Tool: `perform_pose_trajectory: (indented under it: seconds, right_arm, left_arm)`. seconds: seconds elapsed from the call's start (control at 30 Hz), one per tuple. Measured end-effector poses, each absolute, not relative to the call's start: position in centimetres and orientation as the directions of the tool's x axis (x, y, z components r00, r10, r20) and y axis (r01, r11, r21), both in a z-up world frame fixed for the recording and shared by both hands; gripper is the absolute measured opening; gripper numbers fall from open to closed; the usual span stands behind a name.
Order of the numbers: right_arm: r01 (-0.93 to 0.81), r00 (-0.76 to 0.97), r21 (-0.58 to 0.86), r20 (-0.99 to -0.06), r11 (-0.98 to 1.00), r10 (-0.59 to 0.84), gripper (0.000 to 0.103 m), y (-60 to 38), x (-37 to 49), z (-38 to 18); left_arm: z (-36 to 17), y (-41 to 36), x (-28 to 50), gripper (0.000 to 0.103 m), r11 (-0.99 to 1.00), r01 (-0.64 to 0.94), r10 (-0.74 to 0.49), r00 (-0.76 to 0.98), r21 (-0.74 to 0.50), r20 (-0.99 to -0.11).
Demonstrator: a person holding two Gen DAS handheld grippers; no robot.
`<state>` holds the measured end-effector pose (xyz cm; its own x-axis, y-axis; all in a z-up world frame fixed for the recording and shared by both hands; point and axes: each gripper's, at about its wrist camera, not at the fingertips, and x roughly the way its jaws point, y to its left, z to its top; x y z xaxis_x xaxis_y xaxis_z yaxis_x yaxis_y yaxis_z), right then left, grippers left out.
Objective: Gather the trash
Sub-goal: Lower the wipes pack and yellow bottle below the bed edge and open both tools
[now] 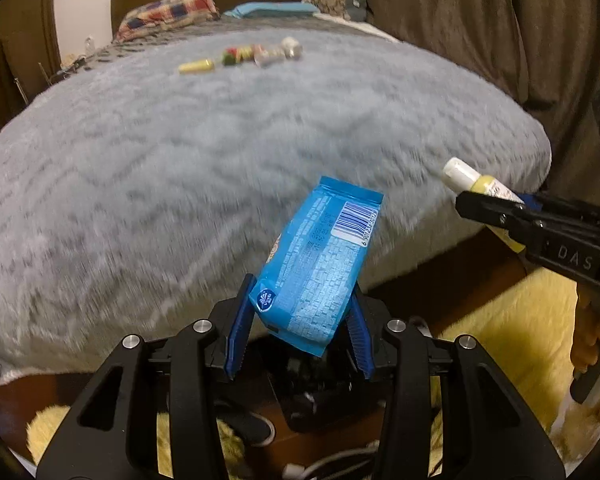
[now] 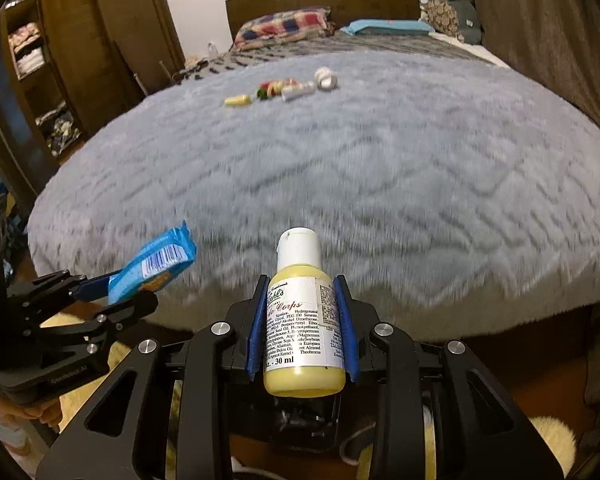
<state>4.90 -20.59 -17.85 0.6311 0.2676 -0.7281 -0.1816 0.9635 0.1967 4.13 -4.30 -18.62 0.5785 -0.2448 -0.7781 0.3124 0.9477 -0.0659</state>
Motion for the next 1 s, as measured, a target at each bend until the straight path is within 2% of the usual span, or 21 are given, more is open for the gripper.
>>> perform_pose_trajectory:
  seconds: [0.53,1.0]
  right_arm:
    - [-0.213,0.453,0.198,-0.847,0.957,0.276,0.033,-17.7,3.4,-26.3]
    - [-0.121,0.3,0.275,-0.906,0.954,0.3,0.033,-17.5,5.1,-32.8]
  left_arm:
    - [-27.2,-4.8,3.0,0.041,0.948,0.31,-0.212,0.435,-0.075,-0.875]
    - [-33.3,-5.2,4.5,0.041,0.95,0.292,-0.199,0.292,-0.111,-0.936]
